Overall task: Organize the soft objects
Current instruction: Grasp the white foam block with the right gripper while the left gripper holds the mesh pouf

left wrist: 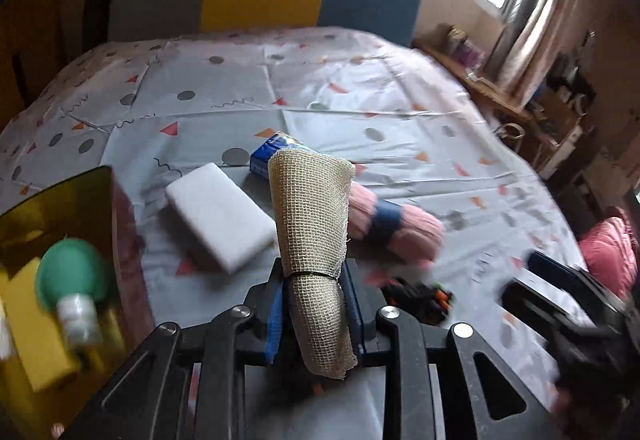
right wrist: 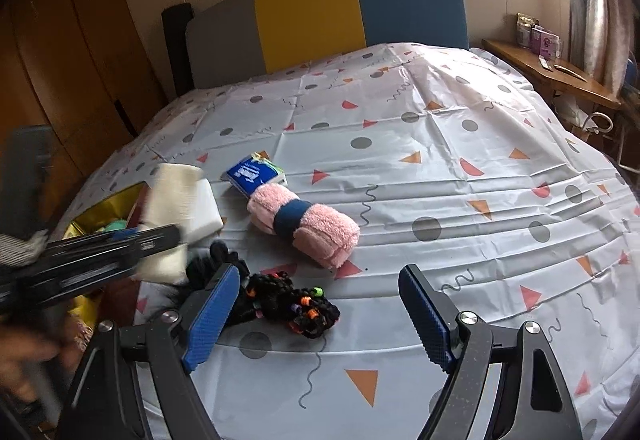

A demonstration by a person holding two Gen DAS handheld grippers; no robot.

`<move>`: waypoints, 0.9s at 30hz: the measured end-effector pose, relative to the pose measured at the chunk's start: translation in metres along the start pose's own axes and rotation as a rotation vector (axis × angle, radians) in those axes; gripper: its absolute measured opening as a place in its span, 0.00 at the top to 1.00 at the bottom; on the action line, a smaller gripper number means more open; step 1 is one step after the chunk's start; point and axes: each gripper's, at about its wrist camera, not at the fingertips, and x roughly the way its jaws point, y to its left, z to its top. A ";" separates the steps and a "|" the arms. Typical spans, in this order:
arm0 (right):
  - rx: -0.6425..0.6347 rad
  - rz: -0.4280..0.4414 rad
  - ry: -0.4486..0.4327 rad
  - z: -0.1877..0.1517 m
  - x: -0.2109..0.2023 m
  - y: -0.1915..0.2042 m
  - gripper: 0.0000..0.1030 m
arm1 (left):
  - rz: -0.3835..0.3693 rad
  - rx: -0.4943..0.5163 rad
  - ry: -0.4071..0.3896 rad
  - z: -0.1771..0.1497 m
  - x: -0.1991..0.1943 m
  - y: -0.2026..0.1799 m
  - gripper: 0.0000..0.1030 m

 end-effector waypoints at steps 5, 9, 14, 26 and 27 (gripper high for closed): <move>-0.030 -0.028 0.022 -0.004 0.005 0.004 0.20 | -0.044 -0.031 -0.048 -0.031 -0.047 0.007 0.75; -0.063 -0.007 0.048 -0.007 0.011 0.012 0.21 | -0.055 -0.063 -0.074 -0.054 -0.079 0.021 0.75; -0.086 0.094 0.076 0.000 0.022 0.040 0.21 | -0.042 -0.124 -0.115 -0.076 -0.112 0.049 0.75; -0.316 0.107 0.247 0.049 0.130 0.151 0.21 | 0.019 -0.247 -0.165 -0.109 -0.149 0.116 0.75; -0.324 0.100 0.263 0.050 0.138 0.155 0.21 | 0.023 -0.257 -0.168 -0.110 -0.152 0.121 0.75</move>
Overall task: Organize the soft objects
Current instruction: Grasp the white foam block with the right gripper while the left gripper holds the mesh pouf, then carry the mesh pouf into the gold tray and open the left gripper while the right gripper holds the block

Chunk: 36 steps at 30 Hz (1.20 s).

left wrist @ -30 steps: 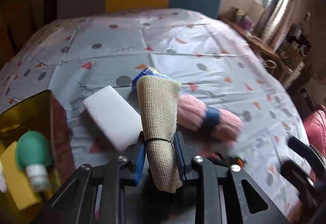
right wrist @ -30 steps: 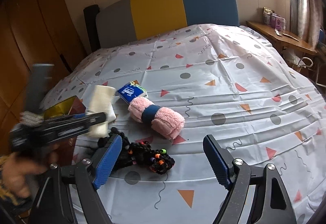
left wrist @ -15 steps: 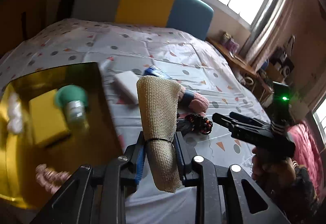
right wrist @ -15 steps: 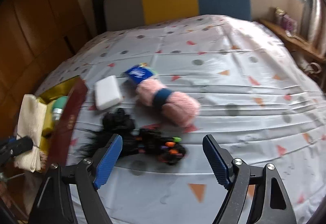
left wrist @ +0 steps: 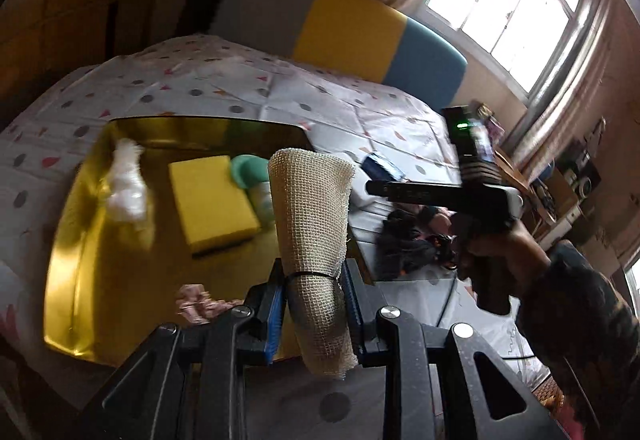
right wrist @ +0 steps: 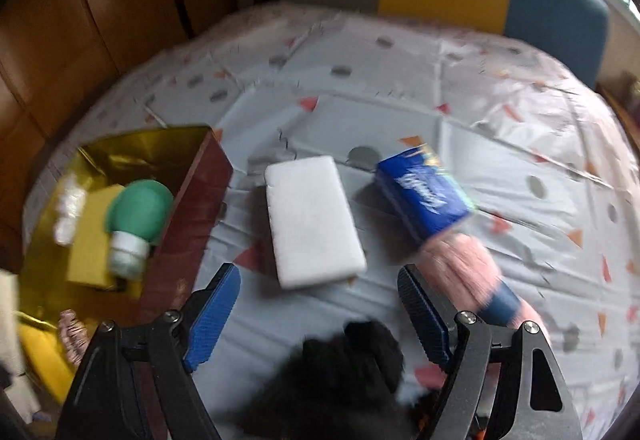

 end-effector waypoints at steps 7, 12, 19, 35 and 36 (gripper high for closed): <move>-0.070 -0.038 0.053 0.025 0.041 0.020 0.22 | 0.041 -0.060 -0.006 -0.003 -0.012 0.034 0.75; -0.128 -0.079 0.091 0.022 0.048 0.031 0.49 | 0.060 -0.086 -0.021 -0.006 -0.023 0.046 0.75; -0.062 -0.039 -0.029 0.000 -0.025 0.024 0.48 | 0.113 -0.126 -0.022 -0.017 -0.032 0.066 0.75; -0.157 0.002 0.058 -0.153 -0.053 0.037 0.47 | 0.313 -0.064 -0.088 -0.022 -0.057 0.063 0.74; -0.165 -0.008 0.060 -0.157 -0.052 0.038 0.47 | 0.325 -0.053 -0.093 -0.022 -0.058 0.062 0.74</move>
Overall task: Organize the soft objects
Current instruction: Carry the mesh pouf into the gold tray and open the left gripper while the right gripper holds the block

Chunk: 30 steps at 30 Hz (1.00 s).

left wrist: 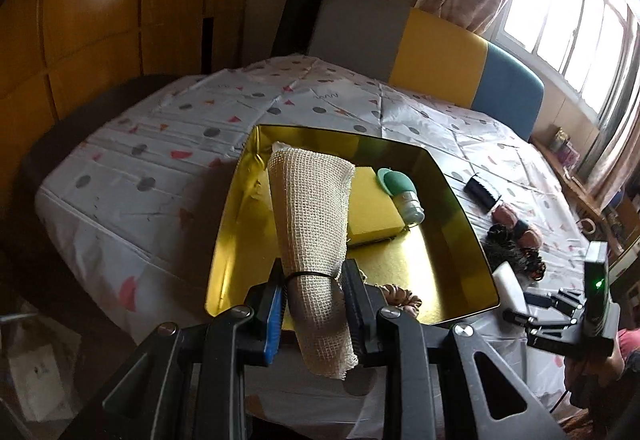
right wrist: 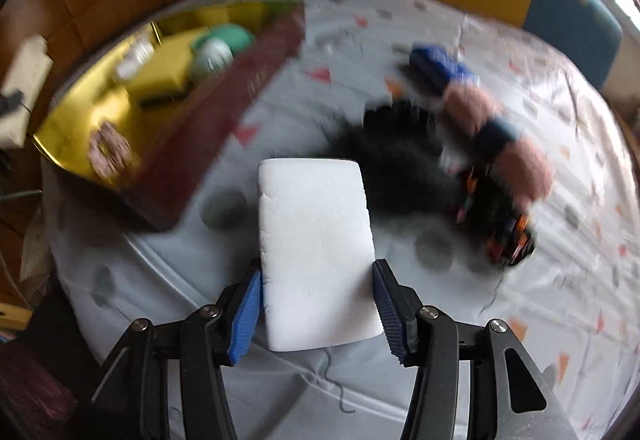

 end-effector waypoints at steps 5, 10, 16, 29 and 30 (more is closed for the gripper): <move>-0.036 -0.033 -0.026 -0.003 -0.001 0.004 0.47 | 0.045 0.033 -0.025 -0.001 -0.006 -0.003 0.74; -0.041 -0.039 -0.029 -0.003 -0.001 0.006 0.47 | 0.092 0.065 -0.032 -0.003 -0.007 -0.004 0.74; -0.048 -0.046 -0.033 -0.004 -0.001 0.007 0.47 | 0.119 0.086 -0.024 -0.003 -0.001 -0.006 0.74; -0.055 -0.045 -0.038 -0.004 0.000 0.007 0.47 | 0.133 0.081 0.015 0.007 0.025 -0.002 0.74; -0.055 -0.045 -0.038 -0.004 0.000 0.008 0.47 | 0.133 0.078 0.019 0.009 0.028 -0.001 0.74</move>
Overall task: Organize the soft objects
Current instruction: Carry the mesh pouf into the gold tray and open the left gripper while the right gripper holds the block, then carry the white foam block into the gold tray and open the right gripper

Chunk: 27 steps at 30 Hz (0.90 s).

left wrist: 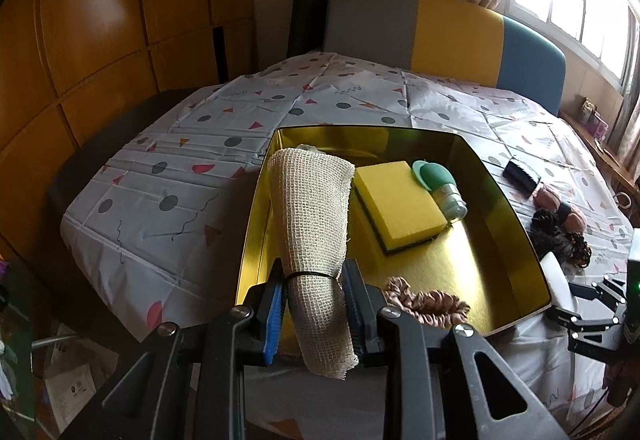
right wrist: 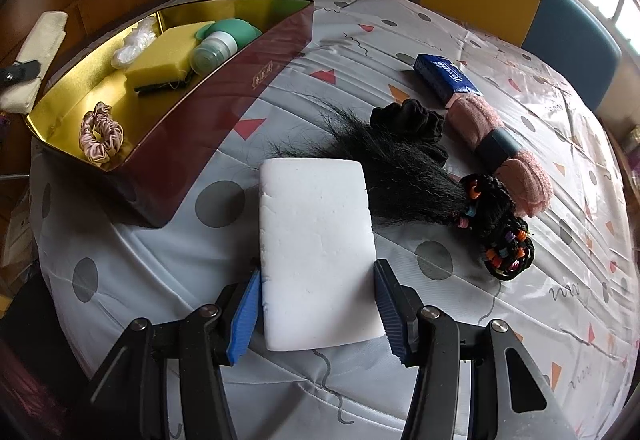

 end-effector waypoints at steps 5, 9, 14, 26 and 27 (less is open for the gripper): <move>-0.006 -0.002 -0.001 0.000 0.001 0.000 0.47 | 0.006 -0.002 0.013 0.007 0.012 0.001 0.74; -0.009 -0.003 -0.002 0.000 0.001 0.000 0.47 | 0.014 0.011 0.020 0.010 0.019 -0.003 0.74; -0.010 -0.003 -0.002 0.000 0.001 0.000 0.47 | 0.038 0.024 0.052 0.012 0.039 -0.003 0.72; -0.012 -0.005 -0.004 0.001 0.001 0.000 0.47 | 0.062 -0.003 0.088 0.018 0.063 0.004 0.61; -0.011 -0.005 -0.004 0.001 0.001 0.000 0.47 | 0.064 -0.002 0.082 0.018 0.061 0.004 0.60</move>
